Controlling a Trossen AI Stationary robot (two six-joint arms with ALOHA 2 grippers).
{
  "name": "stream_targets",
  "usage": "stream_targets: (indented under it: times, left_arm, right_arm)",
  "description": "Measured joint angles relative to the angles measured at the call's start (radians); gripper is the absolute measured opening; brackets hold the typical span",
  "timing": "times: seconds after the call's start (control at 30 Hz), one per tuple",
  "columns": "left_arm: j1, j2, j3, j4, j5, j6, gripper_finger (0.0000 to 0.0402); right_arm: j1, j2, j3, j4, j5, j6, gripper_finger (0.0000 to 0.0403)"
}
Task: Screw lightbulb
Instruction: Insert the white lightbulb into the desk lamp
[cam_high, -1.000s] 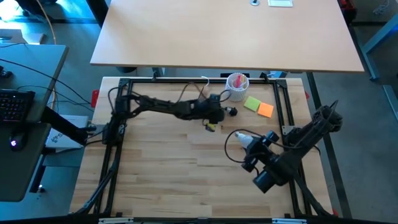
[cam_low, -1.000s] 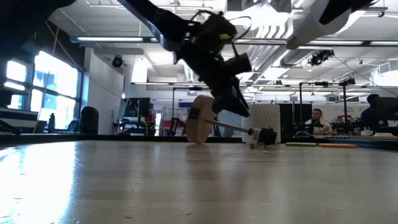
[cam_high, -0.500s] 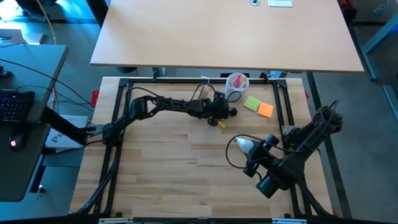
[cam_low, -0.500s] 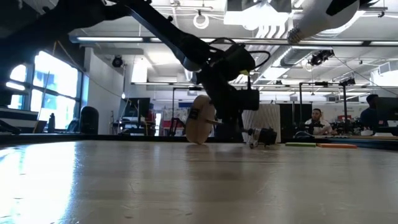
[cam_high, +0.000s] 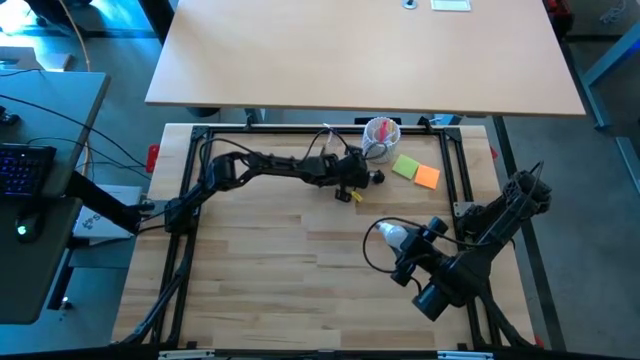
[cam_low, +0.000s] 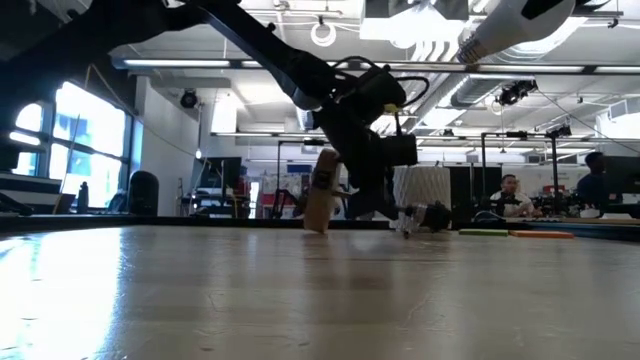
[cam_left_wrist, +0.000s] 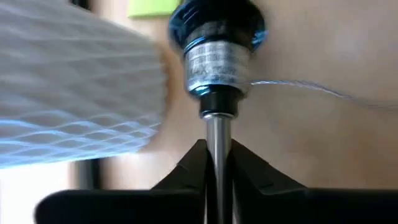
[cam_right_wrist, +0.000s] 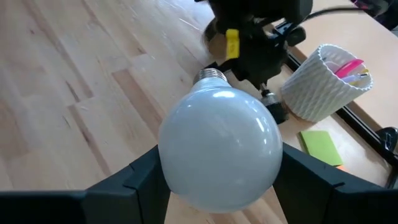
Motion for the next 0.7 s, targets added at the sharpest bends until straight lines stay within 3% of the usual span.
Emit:
stream_targets:
  times: [0.2,0.43,0.57,0.7]
  left_arm:
    - [-0.001,-0.017,-0.002,-0.009,0.024,-0.017,0.0028]
    - [-0.002,-0.149,-0.046,0.011,0.091,-0.043,0.0028]
    - [-0.002,-0.283,-0.179,0.091,0.153,-0.033,0.0028]
    - [-0.002,-0.439,-0.398,0.235,0.240,0.002,0.0028]
  right_arm:
    - [0.011,0.003,0.000,0.015,-0.001,0.001,0.0231]
    - [0.052,0.015,0.001,0.021,-0.002,0.055,0.0231]
    - [0.069,0.039,0.001,0.016,-0.001,0.090,0.0231]
    - [0.069,0.071,0.001,0.018,0.008,0.098,0.0231]
